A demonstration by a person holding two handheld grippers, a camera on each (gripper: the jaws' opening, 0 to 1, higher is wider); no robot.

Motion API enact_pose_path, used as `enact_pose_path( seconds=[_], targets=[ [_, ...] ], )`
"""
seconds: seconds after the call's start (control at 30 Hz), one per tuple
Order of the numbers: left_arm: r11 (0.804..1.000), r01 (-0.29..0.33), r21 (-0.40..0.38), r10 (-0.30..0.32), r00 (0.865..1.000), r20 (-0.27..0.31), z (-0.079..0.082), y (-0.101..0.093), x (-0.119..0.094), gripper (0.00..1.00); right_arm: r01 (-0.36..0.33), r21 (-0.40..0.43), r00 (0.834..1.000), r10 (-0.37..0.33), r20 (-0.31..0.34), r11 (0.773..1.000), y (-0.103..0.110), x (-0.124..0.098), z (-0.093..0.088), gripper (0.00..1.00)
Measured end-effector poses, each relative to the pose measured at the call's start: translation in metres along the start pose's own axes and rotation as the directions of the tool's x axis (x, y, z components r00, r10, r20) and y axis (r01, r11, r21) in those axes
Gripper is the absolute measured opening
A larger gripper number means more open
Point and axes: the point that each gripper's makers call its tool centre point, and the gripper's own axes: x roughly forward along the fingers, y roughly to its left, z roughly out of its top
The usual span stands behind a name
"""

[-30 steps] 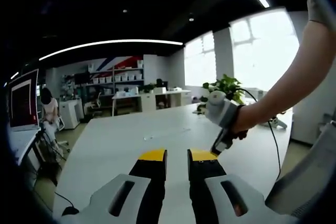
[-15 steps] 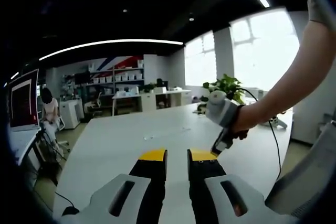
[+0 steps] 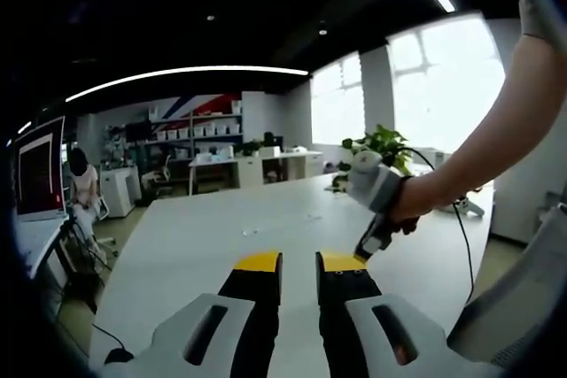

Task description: Place the washer onto the threaded stud by aligning its center hole with the stud, sliding it down to the base, and recovering from edge contact or off-axis alignment until the washer reaches the visible bottom stop.

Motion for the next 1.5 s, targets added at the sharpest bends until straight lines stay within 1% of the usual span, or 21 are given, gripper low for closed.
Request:
enact_pose_path(
  seconds=[0.33, 0.53, 0.77, 1.0, 1.13, 1.23, 1.37, 1.5],
  targets=[
    [1.000, -0.001, -0.011, 0.001, 1.000, -0.003, -0.001, 0.000, 0.001, 0.13, 0.002, 0.013, 1.000, -0.003, 0.012, 1.000, -0.004, -0.006, -0.003, 0.10],
    [1.000, 0.004, -0.007, -0.004, 1.000, -0.004, -0.001, -0.001, 0.001, 0.13, 0.005, 0.024, 1.000, -0.006, 0.019, 1.000, -0.007, -0.011, -0.009, 0.10],
    [1.000, 0.007, -0.009, -0.007, 1.000, -0.004, -0.002, -0.001, 0.001, 0.13, 0.006, 0.035, 1.000, -0.006, 0.016, 0.999, -0.008, -0.012, -0.022, 0.10],
    [1.000, 0.011, -0.007, -0.011, 1.000, -0.004, -0.002, -0.003, 0.002, 0.13, -0.004, 0.050, 1.000, 0.005, -0.006, 0.999, -0.005, -0.010, -0.042, 0.10],
    [1.000, 0.010, -0.006, -0.011, 1.000, -0.006, -0.003, -0.002, 0.002, 0.13, -0.011, 0.059, 1.000, 0.012, -0.016, 0.998, -0.004, -0.007, -0.050, 0.10],
    [1.000, 0.011, -0.003, -0.011, 1.000, -0.007, -0.003, -0.002, 0.002, 0.13, -0.017, 0.083, 1.000, 0.019, -0.020, 0.996, 0.000, -0.006, -0.056, 0.11],
    [1.000, 0.007, -0.004, -0.008, 1.000, -0.007, -0.003, -0.002, 0.002, 0.13, -0.020, 0.072, 0.999, 0.022, -0.031, 0.997, 0.005, -0.003, -0.062, 0.11],
    [1.000, 0.005, -0.005, -0.005, 1.000, -0.006, -0.003, 0.000, 0.002, 0.14, -0.029, 0.081, 0.999, 0.032, -0.043, 0.996, 0.009, 0.000, -0.069, 0.12]
  ],
)
